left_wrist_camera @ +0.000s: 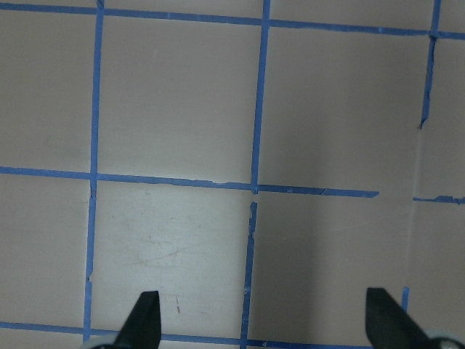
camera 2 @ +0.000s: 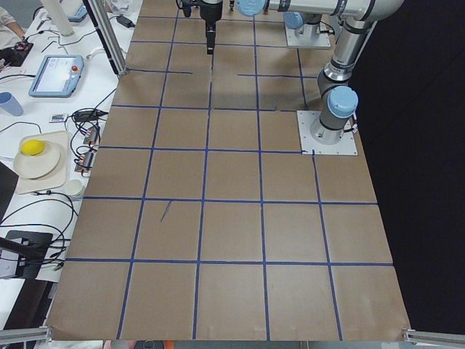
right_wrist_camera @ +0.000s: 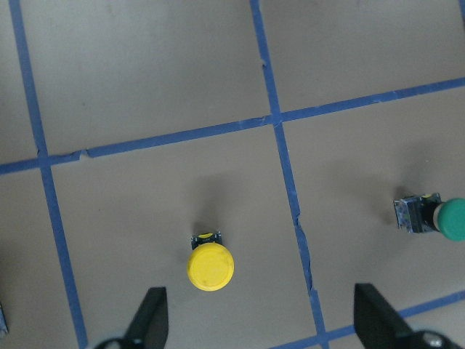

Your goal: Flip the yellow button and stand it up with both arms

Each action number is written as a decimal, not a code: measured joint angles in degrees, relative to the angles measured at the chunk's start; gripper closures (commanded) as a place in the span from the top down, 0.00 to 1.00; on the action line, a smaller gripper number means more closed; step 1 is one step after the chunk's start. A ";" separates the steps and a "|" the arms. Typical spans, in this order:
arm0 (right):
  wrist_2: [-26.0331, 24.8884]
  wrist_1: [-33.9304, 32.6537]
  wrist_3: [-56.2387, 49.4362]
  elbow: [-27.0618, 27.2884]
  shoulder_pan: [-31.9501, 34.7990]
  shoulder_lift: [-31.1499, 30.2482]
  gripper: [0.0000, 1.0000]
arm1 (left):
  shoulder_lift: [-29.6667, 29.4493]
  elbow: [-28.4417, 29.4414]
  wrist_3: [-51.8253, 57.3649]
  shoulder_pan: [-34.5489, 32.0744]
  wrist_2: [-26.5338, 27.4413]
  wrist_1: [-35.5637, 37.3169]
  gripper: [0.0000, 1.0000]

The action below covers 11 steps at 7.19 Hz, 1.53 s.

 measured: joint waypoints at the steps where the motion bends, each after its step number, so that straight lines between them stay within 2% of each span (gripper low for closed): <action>1: -0.40 -0.01 13.48 -0.27 3.00 -0.73 0.93 | -0.03 0.00 -0.02 0.00 -0.12 0.00 1.00; 4: -2.13 0.44 56.21 -3.19 17.73 -1.01 0.96 | -0.09 0.00 -0.08 0.02 -0.42 0.00 1.00; 6: -2.26 3.13 88.20 -3.79 27.40 -1.02 0.97 | -0.38 0.00 -0.09 0.07 -0.34 0.00 1.00; 8: -4.89 4.97 113.92 -3.96 38.09 -1.38 0.99 | -0.40 0.01 -0.09 0.06 -0.37 0.05 1.00; 9: -7.95 6.51 121.95 -4.15 43.18 -2.28 0.99 | -0.40 0.05 -0.09 0.06 -0.39 0.06 1.00; 11: -12.43 17.38 127.34 -7.34 47.00 -7.23 0.99 | -0.13 0.03 -0.03 0.12 -0.20 0.01 1.00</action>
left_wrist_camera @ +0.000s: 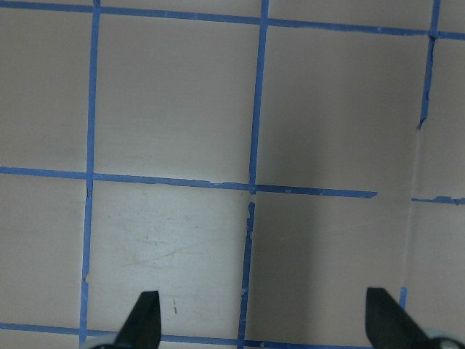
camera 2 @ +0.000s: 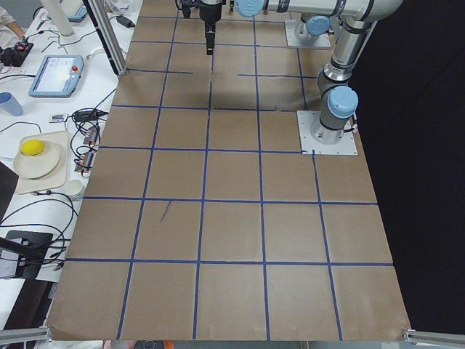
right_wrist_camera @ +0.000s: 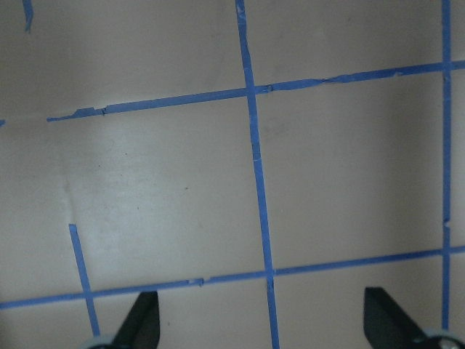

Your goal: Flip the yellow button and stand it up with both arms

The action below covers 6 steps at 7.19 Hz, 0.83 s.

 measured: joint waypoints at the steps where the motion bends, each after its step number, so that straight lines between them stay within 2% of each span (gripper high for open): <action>1: -0.68 6.24 0.33 -2.01 -0.39 -2.71 0.99 | 0.07 -0.02 0.02 0.01 0.10 -0.01 1.00; 3: -0.79 12.36 -0.11 -3.19 -4.31 -6.61 1.00 | 0.10 -0.03 0.03 0.02 0.22 -0.01 1.00; 4: -0.30 12.33 -0.24 -2.90 -6.42 -6.76 0.99 | 0.01 -0.03 0.03 0.01 0.18 -0.01 1.00; 6: -0.14 10.04 0.13 -2.84 -6.43 -3.98 0.99 | -0.09 -0.03 0.03 0.01 0.39 -0.01 1.00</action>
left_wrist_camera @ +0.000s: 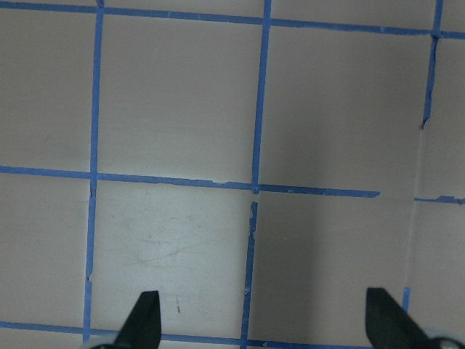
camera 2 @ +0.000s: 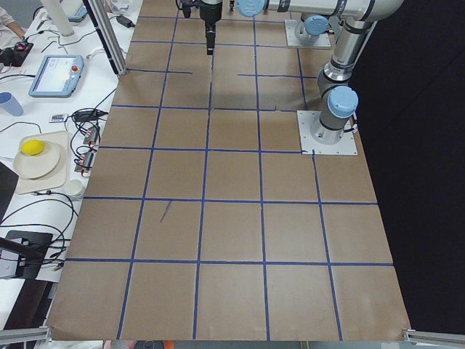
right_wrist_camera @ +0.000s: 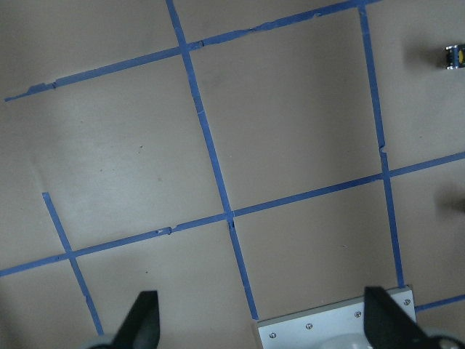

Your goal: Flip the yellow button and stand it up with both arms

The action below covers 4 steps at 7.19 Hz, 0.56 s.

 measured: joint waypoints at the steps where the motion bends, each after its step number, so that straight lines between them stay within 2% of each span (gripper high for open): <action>1: 0.04 -1.15 0.15 0.04 1.35 1.24 0.99 | -0.02 0.00 0.00 0.00 0.03 0.00 1.00; 4: 0.24 -2.40 -0.37 0.13 3.50 2.87 0.99 | -0.13 0.00 0.00 0.00 0.01 0.00 1.00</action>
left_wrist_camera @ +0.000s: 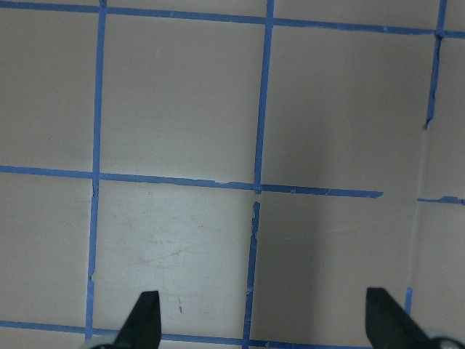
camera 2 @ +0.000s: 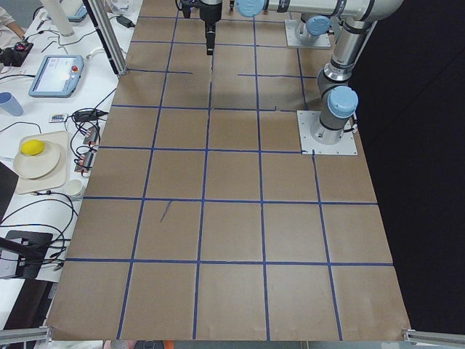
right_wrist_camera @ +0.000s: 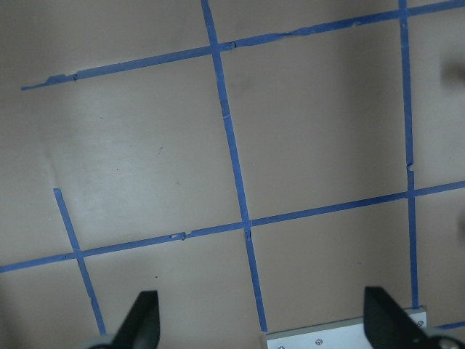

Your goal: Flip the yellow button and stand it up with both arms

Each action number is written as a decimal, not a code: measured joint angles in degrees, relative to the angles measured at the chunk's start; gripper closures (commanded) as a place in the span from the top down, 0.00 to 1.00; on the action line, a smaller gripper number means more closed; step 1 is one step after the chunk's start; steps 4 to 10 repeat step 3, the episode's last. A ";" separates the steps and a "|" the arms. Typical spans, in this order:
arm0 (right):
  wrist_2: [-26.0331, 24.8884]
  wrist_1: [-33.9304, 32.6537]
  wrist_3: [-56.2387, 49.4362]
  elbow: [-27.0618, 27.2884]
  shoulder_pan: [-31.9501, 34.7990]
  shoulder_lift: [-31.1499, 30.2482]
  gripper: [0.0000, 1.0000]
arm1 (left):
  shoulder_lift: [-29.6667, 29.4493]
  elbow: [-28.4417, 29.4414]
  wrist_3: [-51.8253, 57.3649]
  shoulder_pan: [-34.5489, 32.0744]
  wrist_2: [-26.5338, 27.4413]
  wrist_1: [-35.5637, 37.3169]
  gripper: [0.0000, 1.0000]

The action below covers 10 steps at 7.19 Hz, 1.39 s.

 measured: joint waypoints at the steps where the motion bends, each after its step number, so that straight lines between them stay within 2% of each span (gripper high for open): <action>1: -0.01 -0.13 -0.40 0.06 0.19 -0.09 0.99 | -0.18 0.01 -0.02 -0.05 -0.06 0.00 1.00; 10: -0.18 -0.26 -1.32 0.13 0.27 -0.16 0.99 | -0.41 0.07 -0.07 -0.06 -0.11 0.00 1.00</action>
